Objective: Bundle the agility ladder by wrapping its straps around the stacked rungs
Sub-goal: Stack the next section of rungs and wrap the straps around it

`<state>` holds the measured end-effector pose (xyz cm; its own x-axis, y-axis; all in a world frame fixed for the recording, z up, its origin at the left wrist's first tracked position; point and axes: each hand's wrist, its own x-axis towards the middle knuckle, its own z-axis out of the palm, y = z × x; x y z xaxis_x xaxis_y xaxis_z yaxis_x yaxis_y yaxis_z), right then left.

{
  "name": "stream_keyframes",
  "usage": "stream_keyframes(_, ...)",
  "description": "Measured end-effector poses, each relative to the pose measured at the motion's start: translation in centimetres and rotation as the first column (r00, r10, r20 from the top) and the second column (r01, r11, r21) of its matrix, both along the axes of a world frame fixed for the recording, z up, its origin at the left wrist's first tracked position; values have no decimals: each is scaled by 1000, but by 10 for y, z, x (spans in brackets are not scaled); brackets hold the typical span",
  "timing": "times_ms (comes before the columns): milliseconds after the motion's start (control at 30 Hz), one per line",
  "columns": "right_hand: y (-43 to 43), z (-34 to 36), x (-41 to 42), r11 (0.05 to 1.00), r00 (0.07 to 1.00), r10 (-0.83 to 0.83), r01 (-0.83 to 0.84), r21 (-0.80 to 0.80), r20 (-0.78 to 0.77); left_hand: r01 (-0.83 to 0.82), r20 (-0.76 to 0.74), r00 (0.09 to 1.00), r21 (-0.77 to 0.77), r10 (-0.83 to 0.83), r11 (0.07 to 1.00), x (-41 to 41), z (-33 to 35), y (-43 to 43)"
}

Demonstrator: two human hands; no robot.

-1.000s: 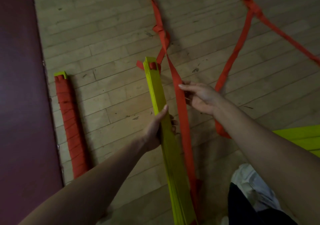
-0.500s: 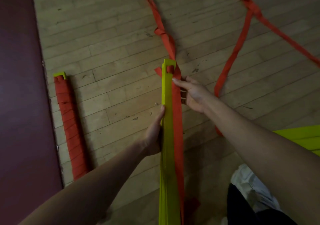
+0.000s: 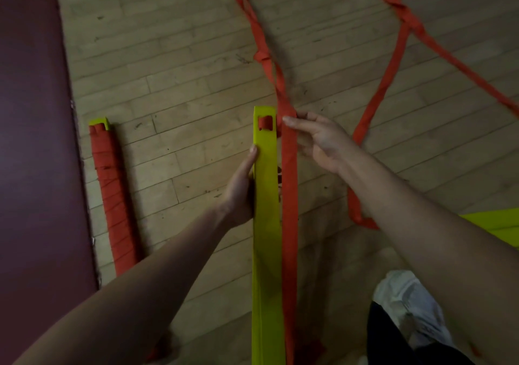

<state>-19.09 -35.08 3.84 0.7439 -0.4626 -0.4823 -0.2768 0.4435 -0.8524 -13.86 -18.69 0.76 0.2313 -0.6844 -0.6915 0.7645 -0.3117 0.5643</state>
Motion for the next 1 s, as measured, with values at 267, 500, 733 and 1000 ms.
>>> stream_keyframes(267,4,10,16,998,998,2,-6,-66,-65,75,29,997,-21,-74,997,-16,2,7)
stream_keyframes(500,4,13,14,989,987,-145,144,-17,-72,97,193,975,53,-106,994,-24,9,1)
stream_keyframes(733,3,9,16,991,990,-131,129,-44,-53,63,138,989,-21,-60,998,-11,14,0)
stream_keyframes(1000,5,12,23,981,994,-105,104,-165,4,82,209,975,-3,-80,997,-11,17,-1)
